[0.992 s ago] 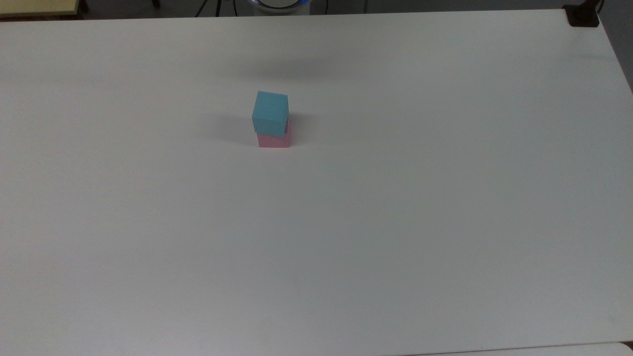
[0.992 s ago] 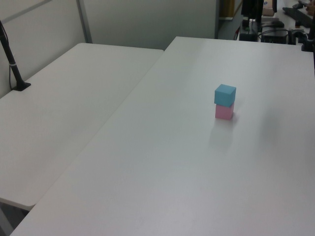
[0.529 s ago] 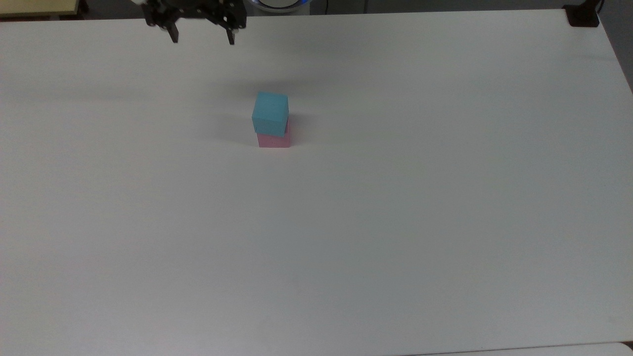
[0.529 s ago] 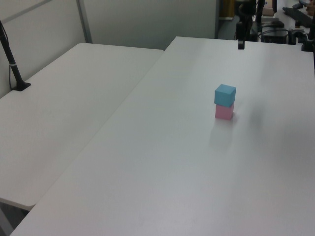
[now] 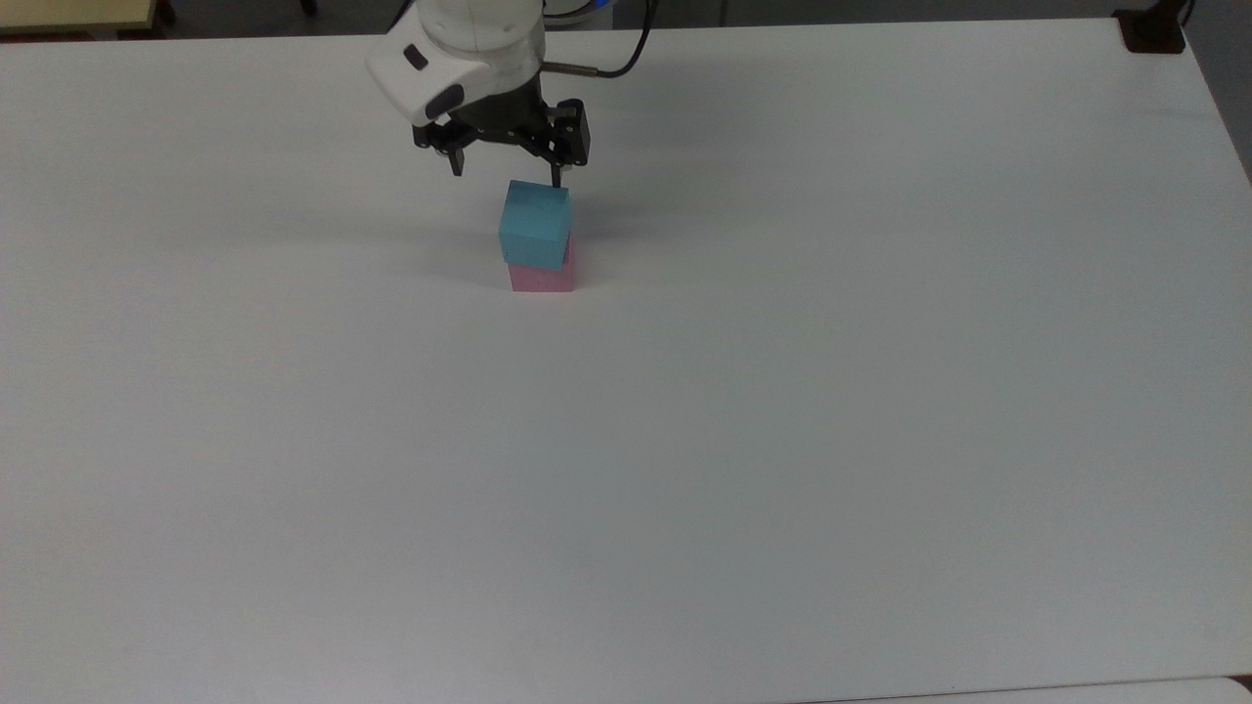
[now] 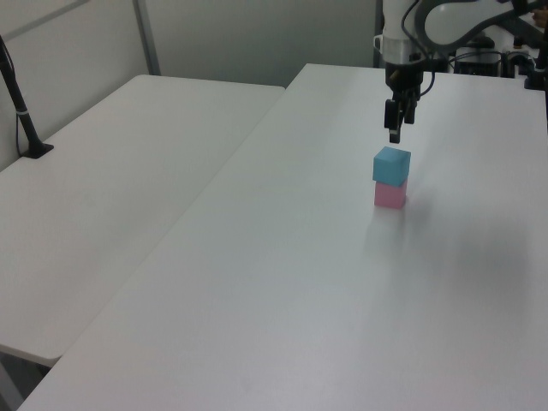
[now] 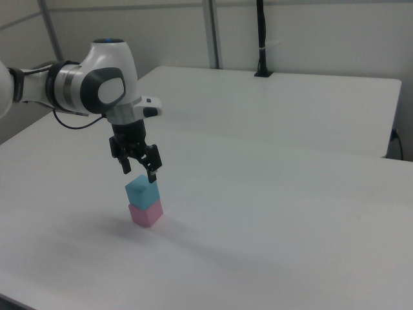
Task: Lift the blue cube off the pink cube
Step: 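Lower the open gripper down over the light-blue cube, then close the gripper on the light-blue cube and lift it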
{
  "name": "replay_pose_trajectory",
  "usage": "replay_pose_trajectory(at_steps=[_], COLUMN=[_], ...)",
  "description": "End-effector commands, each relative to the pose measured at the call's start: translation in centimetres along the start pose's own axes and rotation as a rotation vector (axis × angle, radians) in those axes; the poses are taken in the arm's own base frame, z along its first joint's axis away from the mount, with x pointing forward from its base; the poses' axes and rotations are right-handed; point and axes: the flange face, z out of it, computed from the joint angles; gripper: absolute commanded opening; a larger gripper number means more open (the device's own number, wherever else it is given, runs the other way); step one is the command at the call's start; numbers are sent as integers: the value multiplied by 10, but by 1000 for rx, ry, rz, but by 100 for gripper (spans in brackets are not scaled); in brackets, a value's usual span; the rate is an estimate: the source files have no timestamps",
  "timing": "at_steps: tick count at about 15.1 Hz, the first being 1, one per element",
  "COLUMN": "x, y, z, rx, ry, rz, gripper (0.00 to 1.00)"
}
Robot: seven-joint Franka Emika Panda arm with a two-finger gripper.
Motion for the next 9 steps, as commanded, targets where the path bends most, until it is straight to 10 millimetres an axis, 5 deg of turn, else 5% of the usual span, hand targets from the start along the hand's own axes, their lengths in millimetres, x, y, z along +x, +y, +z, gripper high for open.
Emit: replay_pose_trajectory(at_steps=[1,9], x=[4,23], y=[-10,-18], z=[14,52], rx=[-29,-25], ry=[6,26], rz=[5,66], gripper=[99,100])
